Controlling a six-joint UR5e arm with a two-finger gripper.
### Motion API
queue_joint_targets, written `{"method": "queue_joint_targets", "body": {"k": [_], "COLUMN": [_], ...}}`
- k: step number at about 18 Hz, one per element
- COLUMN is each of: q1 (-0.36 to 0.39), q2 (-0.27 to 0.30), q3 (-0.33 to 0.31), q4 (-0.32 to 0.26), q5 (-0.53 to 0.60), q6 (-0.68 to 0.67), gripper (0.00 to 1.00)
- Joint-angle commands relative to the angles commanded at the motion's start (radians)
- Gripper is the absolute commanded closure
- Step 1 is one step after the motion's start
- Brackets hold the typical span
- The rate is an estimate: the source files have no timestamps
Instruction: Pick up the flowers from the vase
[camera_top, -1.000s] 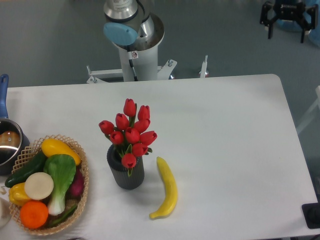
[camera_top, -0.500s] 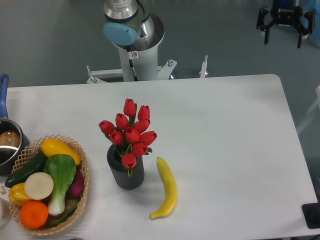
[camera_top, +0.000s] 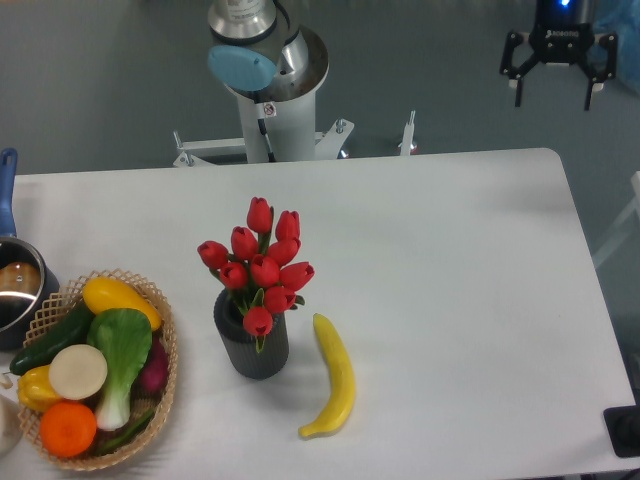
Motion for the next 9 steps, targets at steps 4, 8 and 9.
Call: {"method": "queue_joint_targets", "body": {"k": [4,8,9], "q1": [-0.002,-0.006,-0.011], "q2": [0.0,-0.003,-0.002], "q3": [-0.034,-0.057,-0.064], "q4": [0.002,0.005,0.005], "q5": [-0.099,-0.253,-0.255], "q6": [-0.015,-0.014,-0.014], "gripper": [0.0,0.0,0.0]}}
